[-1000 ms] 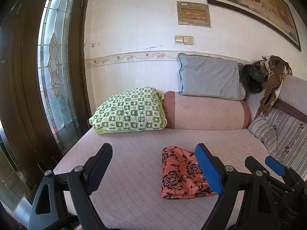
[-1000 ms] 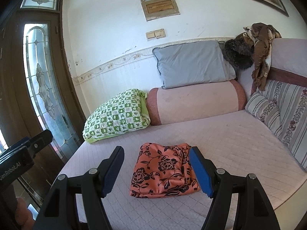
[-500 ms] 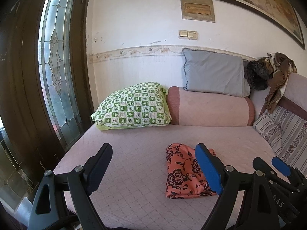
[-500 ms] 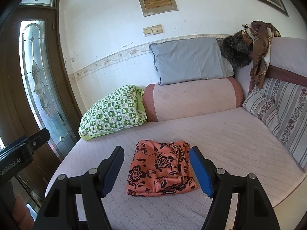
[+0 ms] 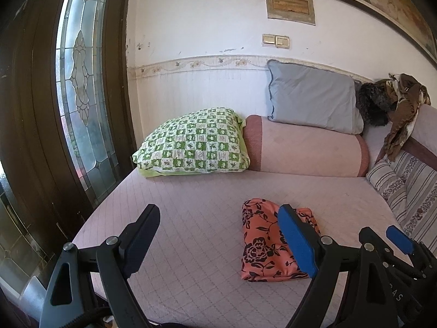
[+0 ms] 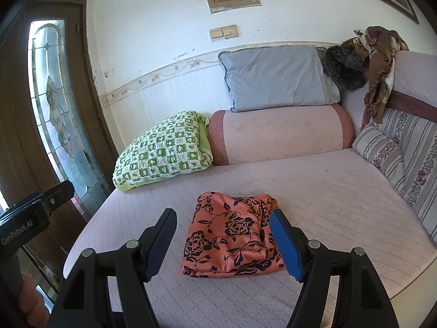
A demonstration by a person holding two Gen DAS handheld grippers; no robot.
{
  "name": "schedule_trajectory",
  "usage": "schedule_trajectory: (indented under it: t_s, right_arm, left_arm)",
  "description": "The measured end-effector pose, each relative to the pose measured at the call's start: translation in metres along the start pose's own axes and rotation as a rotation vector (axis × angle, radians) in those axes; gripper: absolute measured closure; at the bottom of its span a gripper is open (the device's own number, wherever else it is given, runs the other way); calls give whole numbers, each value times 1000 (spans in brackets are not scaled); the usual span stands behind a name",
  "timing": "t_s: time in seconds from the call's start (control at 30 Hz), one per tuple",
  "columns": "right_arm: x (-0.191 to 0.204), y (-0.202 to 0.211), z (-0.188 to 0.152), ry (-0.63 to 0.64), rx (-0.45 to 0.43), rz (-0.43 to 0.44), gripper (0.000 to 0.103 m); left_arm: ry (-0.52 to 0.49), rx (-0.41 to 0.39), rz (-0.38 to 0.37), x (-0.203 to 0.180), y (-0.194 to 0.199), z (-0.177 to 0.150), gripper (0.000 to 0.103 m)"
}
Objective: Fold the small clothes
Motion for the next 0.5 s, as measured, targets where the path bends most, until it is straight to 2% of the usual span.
schedule_trajectory:
  t_s: [0.5]
  right_arm:
    - [17,2,5,35,-11,2,29]
  left_arm:
    - [4,6,14,8,-1,0,15]
Point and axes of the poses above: each gripper's, at about its wrist camera, not at the fingertips, and y roughly against the way its jaws point, x to its left, z to its top, the point moved 1 cm from there along -y, roughly the way its jaws point, and after that the axes turned 15 degrees about z, right-handed, at the moved point
